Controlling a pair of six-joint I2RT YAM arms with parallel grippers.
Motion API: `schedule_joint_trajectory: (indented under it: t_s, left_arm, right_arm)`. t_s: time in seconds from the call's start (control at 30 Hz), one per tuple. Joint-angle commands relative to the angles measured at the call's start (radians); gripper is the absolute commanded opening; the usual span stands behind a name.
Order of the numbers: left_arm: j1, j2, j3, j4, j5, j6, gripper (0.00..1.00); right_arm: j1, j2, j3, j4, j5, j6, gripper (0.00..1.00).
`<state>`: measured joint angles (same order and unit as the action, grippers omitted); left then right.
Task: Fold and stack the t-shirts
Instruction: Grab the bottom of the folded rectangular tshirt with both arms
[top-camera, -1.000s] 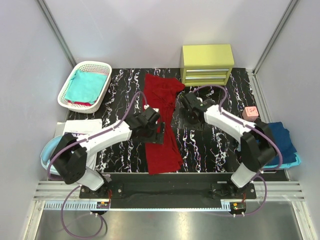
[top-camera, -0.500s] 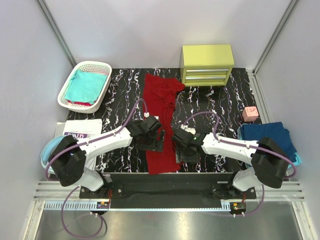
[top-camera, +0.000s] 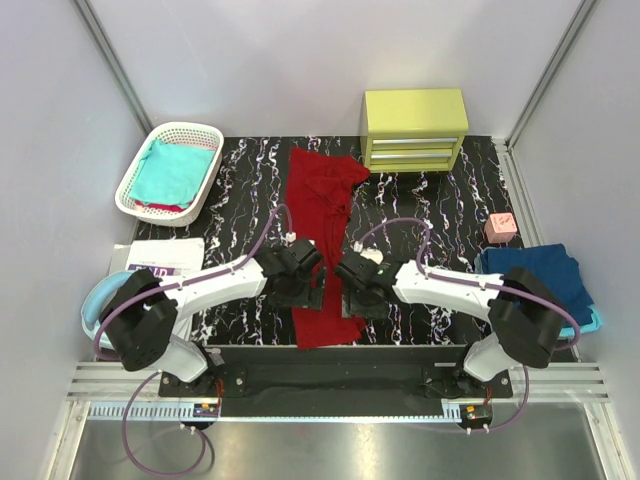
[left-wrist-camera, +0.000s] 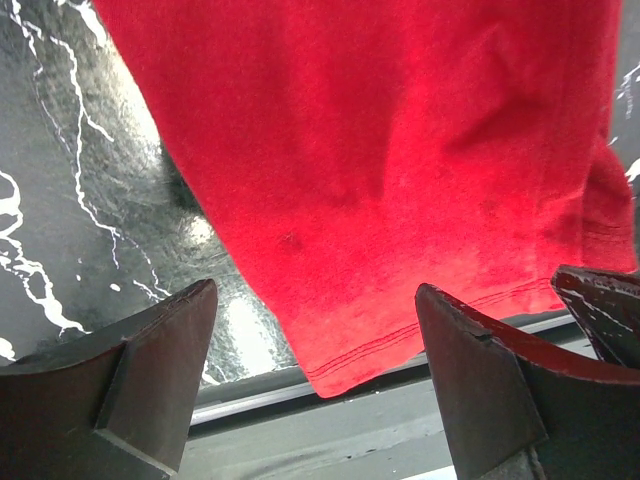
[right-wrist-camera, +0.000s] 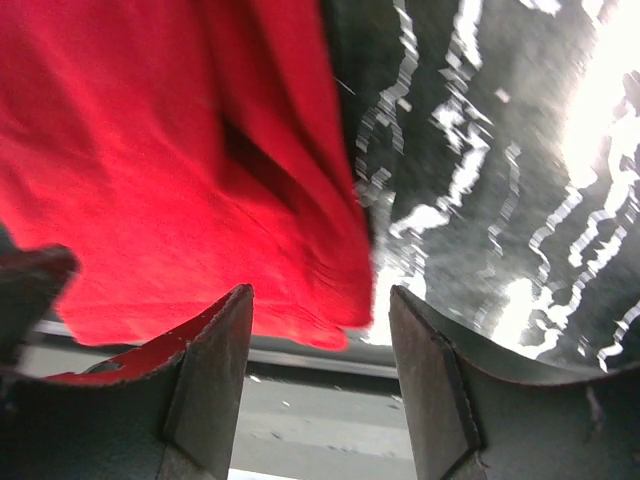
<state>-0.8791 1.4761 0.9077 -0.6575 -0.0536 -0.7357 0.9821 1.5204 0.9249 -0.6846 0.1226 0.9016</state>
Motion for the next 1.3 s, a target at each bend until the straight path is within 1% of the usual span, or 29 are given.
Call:
schedule_joint_trajectory:
  t_s: [0.0,0.07,0.1,0.3,0.4,0.43,0.5,0.53,0.57,0.73,0.9,1.13,1.27]
  left_arm:
    - [-0.004,-0.031,-0.004,0.016,-0.014,-0.011,0.85]
    - [-0.006,-0.033,-0.006,0.015,-0.014,-0.010,0.84]
    - [-0.004,-0.034,-0.007,0.015,-0.014,-0.010,0.84]
    - [-0.006,-0.043,-0.020,0.013,-0.014,-0.007,0.84]
    - [-0.004,-0.050,-0.026,0.013,-0.011,-0.007,0.84]
    - [-0.004,-0.050,-0.026,0.012,-0.011,-0.005,0.84]
    - [-0.006,-0.050,-0.027,0.012,-0.009,-0.004,0.84]
    - [-0.006,-0.050,-0.027,0.013,-0.008,-0.002,0.84]
    - [-0.006,-0.050,-0.029,0.012,-0.005,-0.001,0.84]
    - [-0.006,-0.048,-0.029,0.012,-0.003,0.009,0.84]
    - [-0.004,-0.034,-0.027,0.012,-0.002,0.018,0.84]
    - [-0.009,-0.020,-0.026,0.012,0.032,0.019,0.83]
    - [-0.034,-0.055,-0.049,0.012,0.047,0.004,0.83]
  right_arm:
    - [0.004,0.066,0.063,0.034,0.049,-0.012,0.62]
    - [0.006,0.084,0.066,0.033,0.045,-0.004,0.56]
    - [0.006,0.096,0.066,0.036,0.043,0.000,0.51]
    - [0.004,0.095,0.025,0.027,0.043,0.055,0.42]
    - [0.004,0.066,-0.003,0.014,0.043,0.085,0.32]
    - [0.004,0.058,-0.009,0.002,0.043,0.098,0.23]
    - [0.007,0.035,-0.023,-0.012,0.043,0.108,0.12]
    - [0.006,0.032,-0.026,-0.036,0.045,0.124,0.03]
    - [0.006,0.026,-0.031,-0.049,0.049,0.129,0.00]
    - [0.027,-0.023,-0.047,-0.136,0.055,0.201,0.00]
    - [0.064,-0.048,-0.070,-0.148,0.035,0.256,0.00]
    - [0.131,0.043,-0.035,-0.133,0.015,0.281,0.00]
    - [0.148,0.073,-0.005,-0.130,0.022,0.281,0.00]
